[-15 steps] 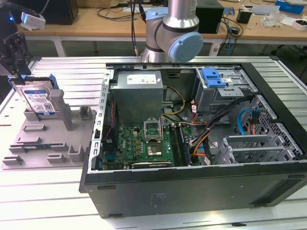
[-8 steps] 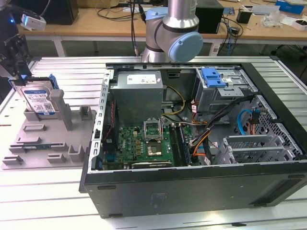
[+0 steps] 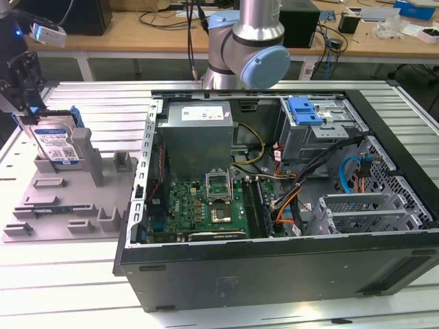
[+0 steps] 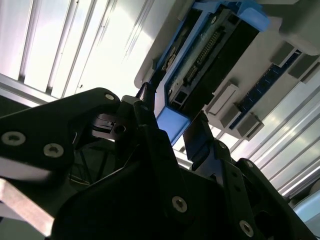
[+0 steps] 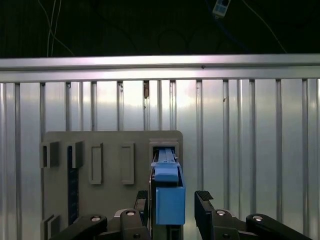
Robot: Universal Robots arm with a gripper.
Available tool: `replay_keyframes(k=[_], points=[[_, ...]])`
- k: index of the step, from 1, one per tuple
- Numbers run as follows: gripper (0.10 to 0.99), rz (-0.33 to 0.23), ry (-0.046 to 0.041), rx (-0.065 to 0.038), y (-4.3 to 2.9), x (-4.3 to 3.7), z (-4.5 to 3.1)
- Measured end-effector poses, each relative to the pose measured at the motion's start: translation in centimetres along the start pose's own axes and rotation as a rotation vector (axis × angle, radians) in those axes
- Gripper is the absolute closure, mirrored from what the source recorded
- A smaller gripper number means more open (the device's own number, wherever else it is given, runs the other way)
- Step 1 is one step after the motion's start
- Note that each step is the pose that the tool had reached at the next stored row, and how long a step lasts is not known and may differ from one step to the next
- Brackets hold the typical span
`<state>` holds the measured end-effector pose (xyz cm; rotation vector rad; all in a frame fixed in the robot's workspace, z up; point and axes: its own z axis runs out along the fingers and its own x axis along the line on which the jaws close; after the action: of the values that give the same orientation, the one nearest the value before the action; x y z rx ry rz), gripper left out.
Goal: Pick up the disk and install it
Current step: 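Pick up the disk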
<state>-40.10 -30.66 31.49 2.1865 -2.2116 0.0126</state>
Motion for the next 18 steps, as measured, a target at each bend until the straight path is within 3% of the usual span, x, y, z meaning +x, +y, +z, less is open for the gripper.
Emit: replay_keyframes(k=[18], points=[[0.588, 0.013, -0.0003, 0.005, 0.10, -0.03, 1.20]])
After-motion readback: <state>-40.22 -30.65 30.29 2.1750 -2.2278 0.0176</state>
